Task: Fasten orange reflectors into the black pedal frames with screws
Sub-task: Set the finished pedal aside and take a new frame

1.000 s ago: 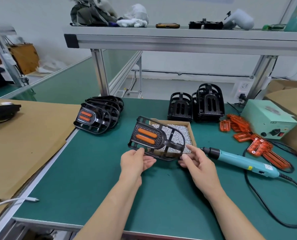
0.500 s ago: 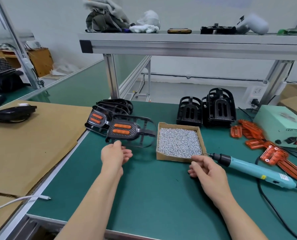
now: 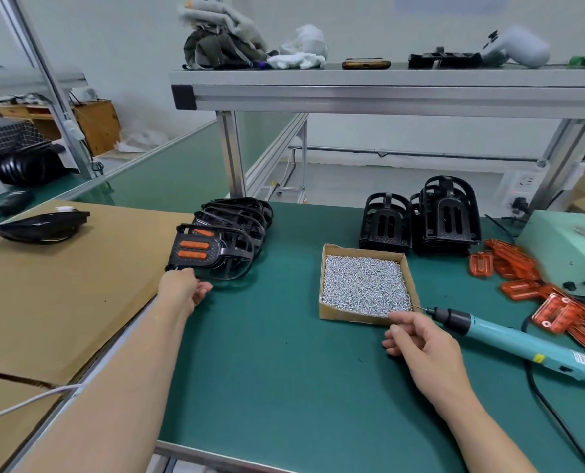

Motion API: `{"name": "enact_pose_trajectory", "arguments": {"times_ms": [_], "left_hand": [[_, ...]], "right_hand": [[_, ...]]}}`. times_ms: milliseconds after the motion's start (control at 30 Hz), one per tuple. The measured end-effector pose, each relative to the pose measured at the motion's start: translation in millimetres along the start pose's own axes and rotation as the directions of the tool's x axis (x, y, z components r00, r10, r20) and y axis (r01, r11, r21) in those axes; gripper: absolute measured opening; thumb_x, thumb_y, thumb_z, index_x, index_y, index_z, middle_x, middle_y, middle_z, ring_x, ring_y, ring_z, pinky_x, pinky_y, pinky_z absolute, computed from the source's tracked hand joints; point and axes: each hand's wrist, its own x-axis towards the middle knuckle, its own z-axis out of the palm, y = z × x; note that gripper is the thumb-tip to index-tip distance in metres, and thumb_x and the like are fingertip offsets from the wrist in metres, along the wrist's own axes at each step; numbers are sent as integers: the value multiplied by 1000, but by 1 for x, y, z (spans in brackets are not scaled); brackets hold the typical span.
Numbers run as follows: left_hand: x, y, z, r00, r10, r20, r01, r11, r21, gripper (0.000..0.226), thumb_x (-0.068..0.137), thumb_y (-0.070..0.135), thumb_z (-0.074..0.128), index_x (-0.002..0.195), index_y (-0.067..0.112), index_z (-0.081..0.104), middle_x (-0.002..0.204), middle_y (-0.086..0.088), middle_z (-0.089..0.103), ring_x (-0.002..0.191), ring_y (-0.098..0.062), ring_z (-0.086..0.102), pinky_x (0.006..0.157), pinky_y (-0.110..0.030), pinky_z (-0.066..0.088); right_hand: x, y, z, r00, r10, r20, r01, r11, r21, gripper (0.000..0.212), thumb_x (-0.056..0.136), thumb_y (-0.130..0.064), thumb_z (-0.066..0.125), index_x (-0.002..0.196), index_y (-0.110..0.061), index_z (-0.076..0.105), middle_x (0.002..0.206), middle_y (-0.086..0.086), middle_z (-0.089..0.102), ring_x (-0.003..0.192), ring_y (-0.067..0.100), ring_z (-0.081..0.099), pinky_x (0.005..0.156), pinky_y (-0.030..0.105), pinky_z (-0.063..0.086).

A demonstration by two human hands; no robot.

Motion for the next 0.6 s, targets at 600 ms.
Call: {"name": "enact_pose_trajectory", "arguments": {"times_ms": [600], "left_hand": [[-17,-18,5,978,149,-145,-134,985,105,45,100,38,46,113,-4,54,49,-13,65,55,-28,71,78,-43,60]], "right_hand": [[1,1,2,1000,-8,6,8,1000,-10,22,96,1,61,102,-17,71,80,6,74,71,16,73,67,16,56]]}}
